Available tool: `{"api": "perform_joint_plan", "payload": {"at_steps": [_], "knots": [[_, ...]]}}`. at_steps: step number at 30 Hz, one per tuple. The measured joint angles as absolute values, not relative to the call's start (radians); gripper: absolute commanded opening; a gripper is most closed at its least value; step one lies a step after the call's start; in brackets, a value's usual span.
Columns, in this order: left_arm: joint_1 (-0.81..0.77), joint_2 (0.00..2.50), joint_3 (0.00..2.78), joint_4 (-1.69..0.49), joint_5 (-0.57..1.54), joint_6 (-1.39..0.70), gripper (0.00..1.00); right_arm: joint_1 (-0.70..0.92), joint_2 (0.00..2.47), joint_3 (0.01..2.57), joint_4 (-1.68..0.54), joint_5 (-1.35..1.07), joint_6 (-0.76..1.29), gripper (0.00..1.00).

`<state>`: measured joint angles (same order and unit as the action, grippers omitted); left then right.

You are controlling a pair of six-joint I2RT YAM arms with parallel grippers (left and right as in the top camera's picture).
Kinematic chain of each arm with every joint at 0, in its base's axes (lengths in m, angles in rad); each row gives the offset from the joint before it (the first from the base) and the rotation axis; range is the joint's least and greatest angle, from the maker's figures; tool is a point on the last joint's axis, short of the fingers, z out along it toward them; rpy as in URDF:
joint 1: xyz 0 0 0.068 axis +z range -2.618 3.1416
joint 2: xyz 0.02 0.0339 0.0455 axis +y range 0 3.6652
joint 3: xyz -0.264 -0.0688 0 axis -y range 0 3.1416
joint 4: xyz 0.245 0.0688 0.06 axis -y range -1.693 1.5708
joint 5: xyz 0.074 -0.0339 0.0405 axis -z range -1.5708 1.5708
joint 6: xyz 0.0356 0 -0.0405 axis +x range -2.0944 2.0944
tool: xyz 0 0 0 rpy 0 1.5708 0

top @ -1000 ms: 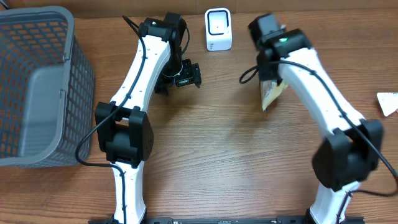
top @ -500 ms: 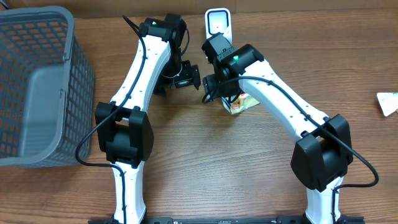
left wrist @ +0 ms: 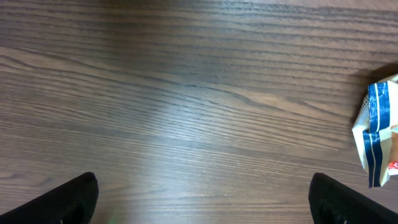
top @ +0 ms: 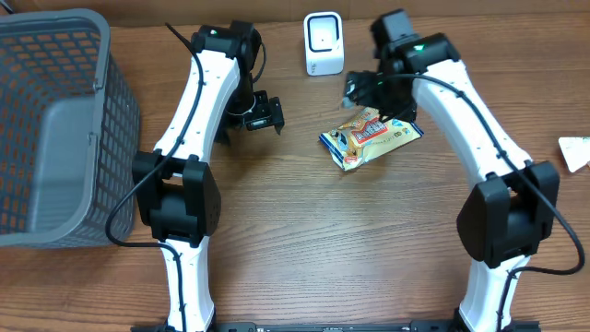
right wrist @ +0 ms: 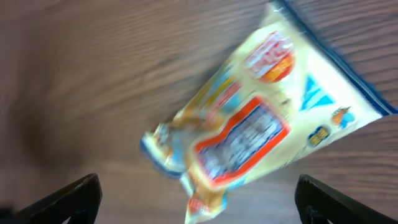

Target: Scan the item barcode

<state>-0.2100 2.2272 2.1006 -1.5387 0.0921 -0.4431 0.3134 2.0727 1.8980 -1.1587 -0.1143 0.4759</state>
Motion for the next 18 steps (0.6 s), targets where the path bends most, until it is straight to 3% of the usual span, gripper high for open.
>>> {"api": "perform_joint_plan", "payload": {"at_steps": [14,15,18], "knots": [[-0.210,2.227,2.101,-1.538,0.093,-0.443,1.00,0.330,2.113,1.579,-0.871,-0.050,0.911,1.00],[-0.210,2.227,2.101,-1.538,0.093,-0.443,0.99,0.330,2.118,1.572,-0.868,-0.046,0.933,0.95],[-0.210,2.227,2.101,-1.538,0.093,-0.443,0.99,0.330,2.140,1.568,-0.859,-0.037,0.971,0.31]]}}
